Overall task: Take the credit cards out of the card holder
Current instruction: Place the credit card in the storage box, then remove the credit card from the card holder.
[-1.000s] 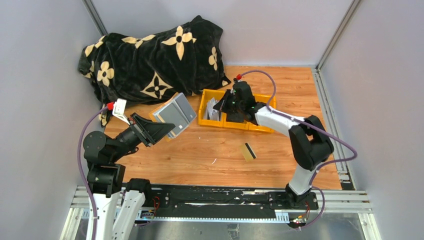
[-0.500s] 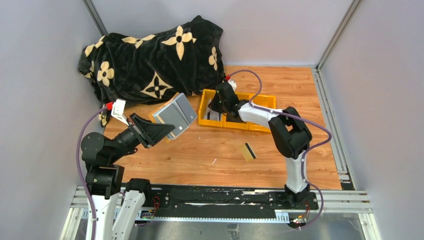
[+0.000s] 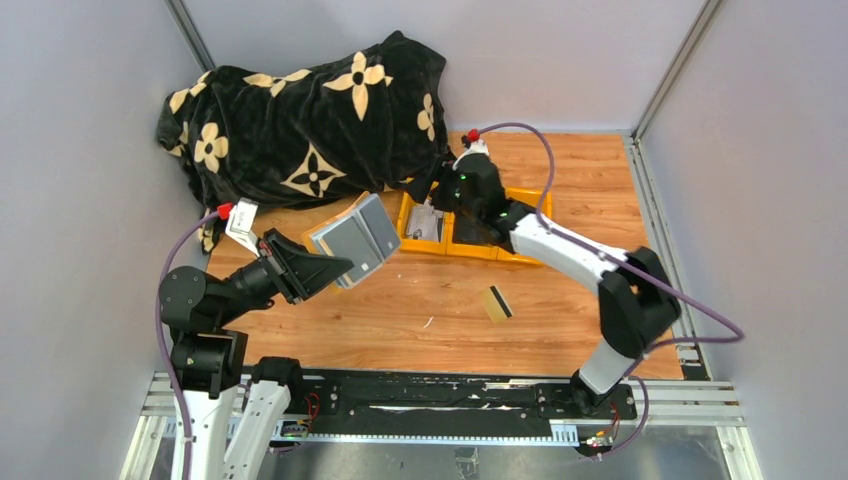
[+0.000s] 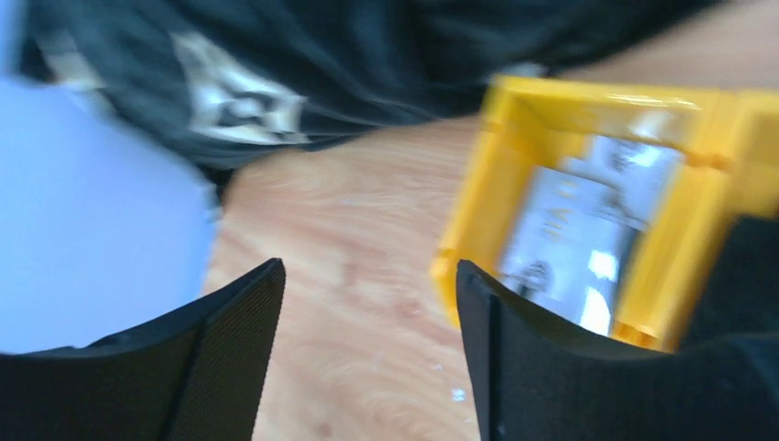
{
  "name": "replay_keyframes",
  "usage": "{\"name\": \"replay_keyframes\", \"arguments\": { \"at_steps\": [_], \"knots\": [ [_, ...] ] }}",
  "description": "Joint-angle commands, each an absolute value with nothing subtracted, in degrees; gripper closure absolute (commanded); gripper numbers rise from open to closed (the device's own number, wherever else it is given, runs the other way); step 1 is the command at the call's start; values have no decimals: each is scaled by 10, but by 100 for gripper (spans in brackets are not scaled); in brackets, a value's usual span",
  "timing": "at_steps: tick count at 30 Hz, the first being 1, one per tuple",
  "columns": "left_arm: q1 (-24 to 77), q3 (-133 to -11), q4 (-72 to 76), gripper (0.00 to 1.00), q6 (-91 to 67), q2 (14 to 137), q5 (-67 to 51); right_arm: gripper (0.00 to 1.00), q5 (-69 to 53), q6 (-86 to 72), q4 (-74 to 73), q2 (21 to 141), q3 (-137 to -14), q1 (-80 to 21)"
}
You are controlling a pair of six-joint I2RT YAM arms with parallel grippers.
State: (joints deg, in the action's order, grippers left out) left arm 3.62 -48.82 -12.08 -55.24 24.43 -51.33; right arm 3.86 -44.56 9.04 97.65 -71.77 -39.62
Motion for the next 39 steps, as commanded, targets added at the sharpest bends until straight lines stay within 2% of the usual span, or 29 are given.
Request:
{"name": "replay_keyframes", "arguments": {
  "at_steps": [1,4,7,14,17,20,24,26,32,39],
  "knots": [
    [37,-514,-66,100,-538,254,-613,26,-240,-456,287,891,-665,-351],
    [37,-530,-102,100,-498,272,-657,23,-396,-583,451,873,-642,-316],
    [37,-552,-161,100,-439,286,-679,22,-477,-660,570,861,-638,-316],
    [37,-605,-296,100,-305,322,-732,21,-535,-783,804,847,-610,-341],
    [37,-619,-346,100,-254,328,-737,21,-557,-777,835,846,-609,-365],
    [37,-624,-366,100,-225,333,-738,21,-584,-648,723,812,-609,-398],
    [37,-634,-379,100,-211,340,-756,21,-581,-357,382,747,-640,-439],
    [37,-635,-379,100,-212,341,-764,20,-577,-244,272,731,-665,-453],
    [37,-628,-378,100,-218,338,-793,18,-654,-122,148,753,-732,-460],
    [37,-627,-376,100,-223,344,-818,16,-676,111,-149,798,-860,-496]
  ]
}}
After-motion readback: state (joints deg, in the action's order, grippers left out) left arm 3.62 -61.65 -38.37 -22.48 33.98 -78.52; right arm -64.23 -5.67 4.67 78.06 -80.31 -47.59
